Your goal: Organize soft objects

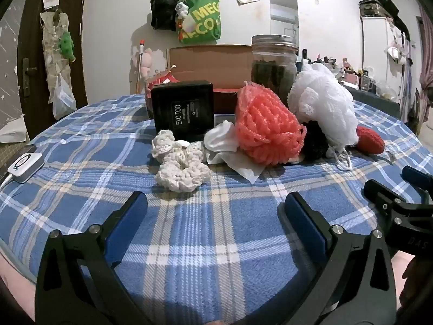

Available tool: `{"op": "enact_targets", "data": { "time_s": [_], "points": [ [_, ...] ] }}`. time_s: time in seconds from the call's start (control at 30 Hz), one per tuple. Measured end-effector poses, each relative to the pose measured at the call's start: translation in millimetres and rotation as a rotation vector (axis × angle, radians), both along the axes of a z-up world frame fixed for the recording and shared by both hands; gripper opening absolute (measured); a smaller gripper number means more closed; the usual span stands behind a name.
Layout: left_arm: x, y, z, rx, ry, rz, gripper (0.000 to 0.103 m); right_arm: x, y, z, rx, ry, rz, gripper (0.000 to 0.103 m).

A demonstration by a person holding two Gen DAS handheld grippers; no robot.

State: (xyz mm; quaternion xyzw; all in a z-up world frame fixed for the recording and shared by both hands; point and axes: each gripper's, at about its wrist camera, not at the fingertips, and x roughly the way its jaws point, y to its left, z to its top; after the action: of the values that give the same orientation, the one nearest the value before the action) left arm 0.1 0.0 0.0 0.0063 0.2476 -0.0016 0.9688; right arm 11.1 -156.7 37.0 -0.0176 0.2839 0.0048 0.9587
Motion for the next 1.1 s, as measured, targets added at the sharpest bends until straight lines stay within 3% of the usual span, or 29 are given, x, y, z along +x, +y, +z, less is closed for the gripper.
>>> {"op": "enact_targets", "data": {
  "time_s": [1.1],
  "points": [
    [0.1, 0.2, -0.1, -0.003, 0.009, -0.001, 0.103, 0.6, 0.1, -0.2, 0.001, 0.001, 0.0, 0.103]
  ]
}}
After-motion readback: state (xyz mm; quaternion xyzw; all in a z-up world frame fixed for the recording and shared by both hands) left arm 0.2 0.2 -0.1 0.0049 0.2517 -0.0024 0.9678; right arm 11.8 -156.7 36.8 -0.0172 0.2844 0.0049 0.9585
